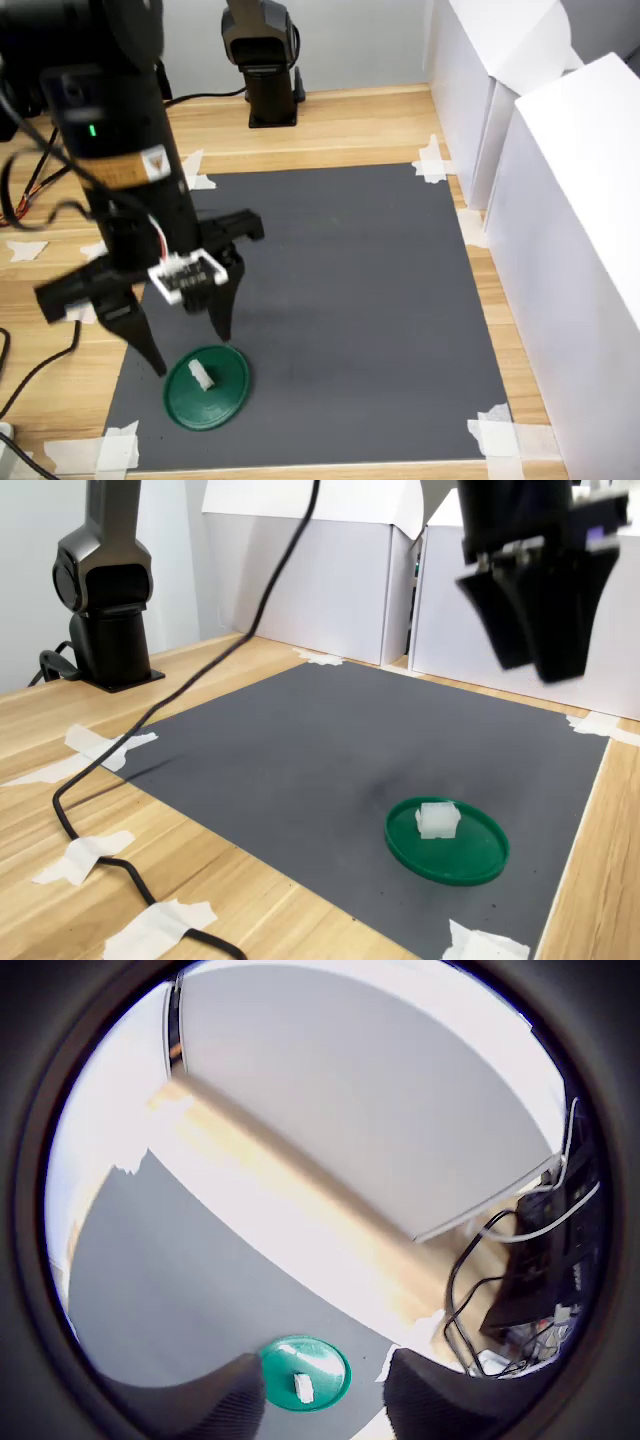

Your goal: Grasp a white terminal and put it on the green lid.

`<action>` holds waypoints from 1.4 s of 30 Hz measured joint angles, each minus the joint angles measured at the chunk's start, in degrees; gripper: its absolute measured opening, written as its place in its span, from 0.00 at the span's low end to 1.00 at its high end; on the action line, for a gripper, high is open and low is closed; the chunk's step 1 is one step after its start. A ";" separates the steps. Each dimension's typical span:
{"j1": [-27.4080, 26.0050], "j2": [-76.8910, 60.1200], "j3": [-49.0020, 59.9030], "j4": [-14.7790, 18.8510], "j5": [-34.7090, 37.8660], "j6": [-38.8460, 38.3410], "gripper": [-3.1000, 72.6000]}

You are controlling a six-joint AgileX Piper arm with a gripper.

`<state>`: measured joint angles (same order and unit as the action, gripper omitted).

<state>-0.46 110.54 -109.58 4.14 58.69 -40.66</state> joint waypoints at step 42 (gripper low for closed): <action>-15.08 -65.81 70.45 14.12 -25.43 12.32 0.02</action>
<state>-15.54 44.73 -39.13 18.26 33.27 -28.34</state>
